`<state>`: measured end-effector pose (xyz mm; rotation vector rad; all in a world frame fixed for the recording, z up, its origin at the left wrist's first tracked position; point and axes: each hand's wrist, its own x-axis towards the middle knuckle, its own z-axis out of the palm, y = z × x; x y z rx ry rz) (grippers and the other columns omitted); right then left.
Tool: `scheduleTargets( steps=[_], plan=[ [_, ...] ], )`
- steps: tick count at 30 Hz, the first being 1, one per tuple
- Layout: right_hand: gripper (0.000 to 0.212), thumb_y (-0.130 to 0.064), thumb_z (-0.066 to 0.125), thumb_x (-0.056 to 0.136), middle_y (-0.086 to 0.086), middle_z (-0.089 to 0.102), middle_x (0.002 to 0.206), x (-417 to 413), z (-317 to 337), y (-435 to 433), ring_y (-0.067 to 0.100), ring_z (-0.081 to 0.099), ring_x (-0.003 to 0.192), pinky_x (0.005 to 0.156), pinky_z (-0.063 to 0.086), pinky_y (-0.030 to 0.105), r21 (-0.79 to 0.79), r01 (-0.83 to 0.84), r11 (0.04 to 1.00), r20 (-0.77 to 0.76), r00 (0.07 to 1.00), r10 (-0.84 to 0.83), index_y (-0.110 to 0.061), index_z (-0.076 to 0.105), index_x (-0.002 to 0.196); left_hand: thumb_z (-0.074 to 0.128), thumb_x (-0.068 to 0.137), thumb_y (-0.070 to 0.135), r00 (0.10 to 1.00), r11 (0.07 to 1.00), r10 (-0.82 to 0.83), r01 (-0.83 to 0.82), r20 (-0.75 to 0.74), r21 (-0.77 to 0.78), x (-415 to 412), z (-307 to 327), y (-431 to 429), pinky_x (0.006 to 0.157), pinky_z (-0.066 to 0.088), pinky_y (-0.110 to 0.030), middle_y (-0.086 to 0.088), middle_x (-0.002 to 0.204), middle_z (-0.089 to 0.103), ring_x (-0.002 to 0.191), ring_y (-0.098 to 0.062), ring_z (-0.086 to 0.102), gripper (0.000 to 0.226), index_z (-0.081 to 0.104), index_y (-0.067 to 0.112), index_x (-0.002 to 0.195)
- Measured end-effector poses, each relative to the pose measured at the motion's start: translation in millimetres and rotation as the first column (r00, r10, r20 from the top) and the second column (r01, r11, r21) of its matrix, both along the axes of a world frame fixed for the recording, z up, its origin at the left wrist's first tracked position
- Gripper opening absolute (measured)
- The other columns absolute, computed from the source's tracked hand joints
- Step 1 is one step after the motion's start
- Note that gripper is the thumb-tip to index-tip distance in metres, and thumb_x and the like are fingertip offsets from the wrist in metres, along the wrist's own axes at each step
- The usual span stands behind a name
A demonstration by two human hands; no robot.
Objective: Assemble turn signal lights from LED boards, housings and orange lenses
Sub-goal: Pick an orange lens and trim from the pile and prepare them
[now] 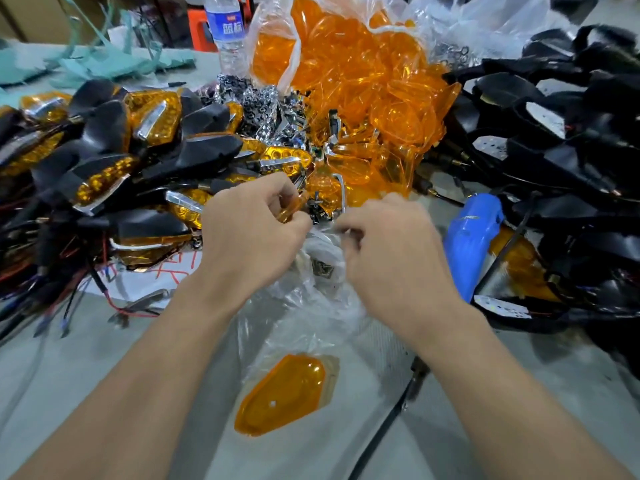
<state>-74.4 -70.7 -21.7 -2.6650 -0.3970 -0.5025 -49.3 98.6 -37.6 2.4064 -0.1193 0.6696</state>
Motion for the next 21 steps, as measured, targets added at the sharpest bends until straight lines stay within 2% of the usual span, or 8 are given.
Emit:
scheduleTargets(
  steps=[3, 6, 9, 11, 13, 15, 18, 21],
  plan=[
    [0.019, -0.005, 0.061, 0.091, -0.004, 0.053, 0.074, 22.8, 8.4, -10.2, 0.023, 0.047, 0.092, 0.085, 0.037, 0.036, 0.122, 0.118, 0.985, 0.003, 0.993, -0.12, -0.014, 0.077, 0.095, 0.071, 0.087, 0.026, 0.999, 0.999, 0.036, -0.036, 0.019, -0.016, 3.3, 0.2, -2.0, 0.059, 0.049, -0.029, 0.014, 0.064, 0.062, 0.065, -0.007, 0.059, 0.008, 0.067, 0.03, 0.081],
    [0.025, -0.008, 0.058, 0.092, 0.003, 0.069, 0.092, 46.4, 14.8, -4.9, 0.029, 0.06, 0.098, 0.088, 0.049, 0.04, 0.033, 0.082, 0.996, -0.098, 0.992, -0.078, -0.022, 0.077, 0.103, 0.063, 0.095, 0.031, 0.997, 0.977, 0.062, -0.053, 0.037, -0.208, 7.6, 0.0, -1.1, 0.059, 0.052, -0.038, 0.006, 0.067, 0.066, 0.063, -0.011, 0.062, 0.011, 0.059, 0.028, 0.085],
    [0.018, -0.015, 0.063, 0.093, 0.001, 0.063, 0.088, 58.2, 10.8, 12.5, 0.027, 0.057, 0.081, 0.071, 0.043, 0.034, -0.144, 0.099, 0.985, -0.176, 0.977, -0.124, -0.025, 0.073, 0.103, 0.06, 0.095, 0.034, 0.999, 0.891, 0.046, -0.035, 0.014, -0.453, 9.6, 0.2, 2.3, 0.07, 0.062, -0.049, 0.002, 0.076, 0.074, 0.07, -0.015, 0.073, 0.01, 0.057, 0.027, 0.087],
    [0.014, -0.016, 0.063, 0.094, 0.003, 0.054, 0.086, 58.0, 6.2, 17.9, 0.027, 0.049, 0.076, 0.067, 0.037, 0.034, -0.208, 0.139, 0.968, -0.253, 0.949, -0.19, -0.021, 0.068, 0.106, 0.062, 0.09, 0.033, 0.999, 0.85, 0.027, -0.036, -0.025, -0.526, 11.2, -0.1, 3.2, 0.075, 0.064, -0.051, 0.004, 0.078, 0.076, 0.074, -0.018, 0.076, 0.005, 0.059, 0.03, 0.088],
    [0.019, -0.008, 0.058, 0.09, 0.003, 0.055, 0.082, 55.7, 3.1, 15.4, 0.024, 0.046, 0.068, 0.058, 0.035, 0.031, -0.256, 0.086, 0.963, -0.32, 0.933, -0.168, -0.018, 0.066, 0.104, 0.066, 0.085, 0.025, 0.998, 0.843, 0.004, -0.037, -0.062, -0.536, 13.1, -0.6, 3.9, 0.072, 0.065, -0.047, 0.006, 0.079, 0.077, 0.074, -0.016, 0.076, 0.009, 0.061, 0.03, 0.088],
    [0.028, -0.001, 0.057, 0.087, 0.0, 0.052, 0.076, 54.7, 3.4, 8.4, 0.016, 0.043, 0.061, 0.05, 0.037, 0.029, -0.261, 0.022, 0.965, -0.342, 0.933, -0.113, -0.019, 0.07, 0.103, 0.071, 0.083, 0.01, 0.995, 0.823, -0.061, 0.002, -0.084, -0.568, 14.7, 0.0, 3.9, 0.062, 0.064, -0.033, 0.006, 0.079, 0.078, 0.072, -0.013, 0.076, 0.021, 0.063, 0.029, 0.089],
    [0.029, 0.0, 0.067, 0.086, -0.004, 0.068, 0.085, 53.3, 5.0, -2.8, 0.015, 0.063, 0.072, 0.062, 0.058, 0.033, -0.028, 0.056, 0.998, -0.264, 0.962, -0.062, -0.028, 0.072, 0.092, 0.073, 0.08, -0.004, 0.967, 0.702, -0.235, 0.101, -0.095, -0.705, 14.7, 2.8, 2.3, 0.062, 0.064, -0.032, -0.004, 0.083, 0.08, 0.075, -0.021, 0.078, 0.026, 0.064, 0.015, 0.096],
    [0.022, -0.013, 0.077, 0.087, -0.011, 0.064, 0.072, 44.7, 5.4, -17.4, 0.008, 0.06, 0.062, 0.056, 0.052, 0.018, 0.396, 0.125, 0.91, -0.002, 0.991, -0.136, -0.027, 0.061, 0.08, 0.074, 0.083, -0.006, 0.927, 0.588, -0.361, 0.141, -0.102, -0.796, 11.7, 4.5, -4.2, 0.062, 0.063, -0.032, -0.012, 0.087, 0.08, 0.075, -0.025, 0.079, 0.026, 0.066, 0.01, 0.101]
  ],
)
